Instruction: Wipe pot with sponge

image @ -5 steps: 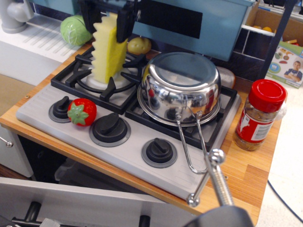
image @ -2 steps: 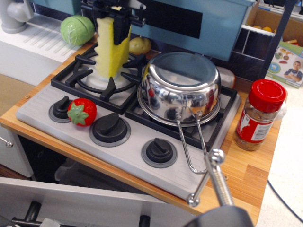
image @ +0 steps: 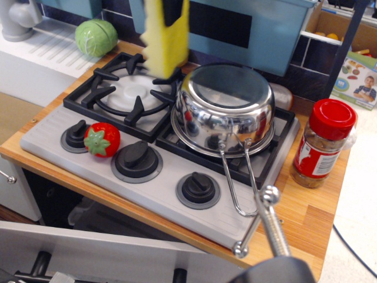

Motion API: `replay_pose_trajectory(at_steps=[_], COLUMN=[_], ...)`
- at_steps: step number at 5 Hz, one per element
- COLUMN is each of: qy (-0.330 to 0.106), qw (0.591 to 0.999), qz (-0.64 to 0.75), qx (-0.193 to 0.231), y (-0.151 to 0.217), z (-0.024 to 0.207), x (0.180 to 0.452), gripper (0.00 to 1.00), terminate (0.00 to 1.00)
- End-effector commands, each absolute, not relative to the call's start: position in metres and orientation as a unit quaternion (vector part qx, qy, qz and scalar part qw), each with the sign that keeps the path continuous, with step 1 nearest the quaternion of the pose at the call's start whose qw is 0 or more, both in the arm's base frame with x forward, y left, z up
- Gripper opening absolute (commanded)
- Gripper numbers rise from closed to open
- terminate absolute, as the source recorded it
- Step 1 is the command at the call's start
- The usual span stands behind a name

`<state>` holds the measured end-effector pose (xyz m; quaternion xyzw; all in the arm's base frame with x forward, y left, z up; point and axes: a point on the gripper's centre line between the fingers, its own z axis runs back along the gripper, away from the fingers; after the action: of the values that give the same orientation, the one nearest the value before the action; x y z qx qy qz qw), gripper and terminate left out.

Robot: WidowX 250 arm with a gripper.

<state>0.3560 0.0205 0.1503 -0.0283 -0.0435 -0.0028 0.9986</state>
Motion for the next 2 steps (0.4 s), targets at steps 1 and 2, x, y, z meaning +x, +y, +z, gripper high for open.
replay_pose_trajectory(at_steps=[1, 2], qy=[-0.088, -0.065], qw=[0.996, 0.997], qz=[0.001, -0.018], qx=[0.013, 0.028], y=[-0.018, -0.036], z=[0.168, 0.154], x=[0.355, 0.351], gripper=[0.00, 0.00], terminate=[0.00, 0.00])
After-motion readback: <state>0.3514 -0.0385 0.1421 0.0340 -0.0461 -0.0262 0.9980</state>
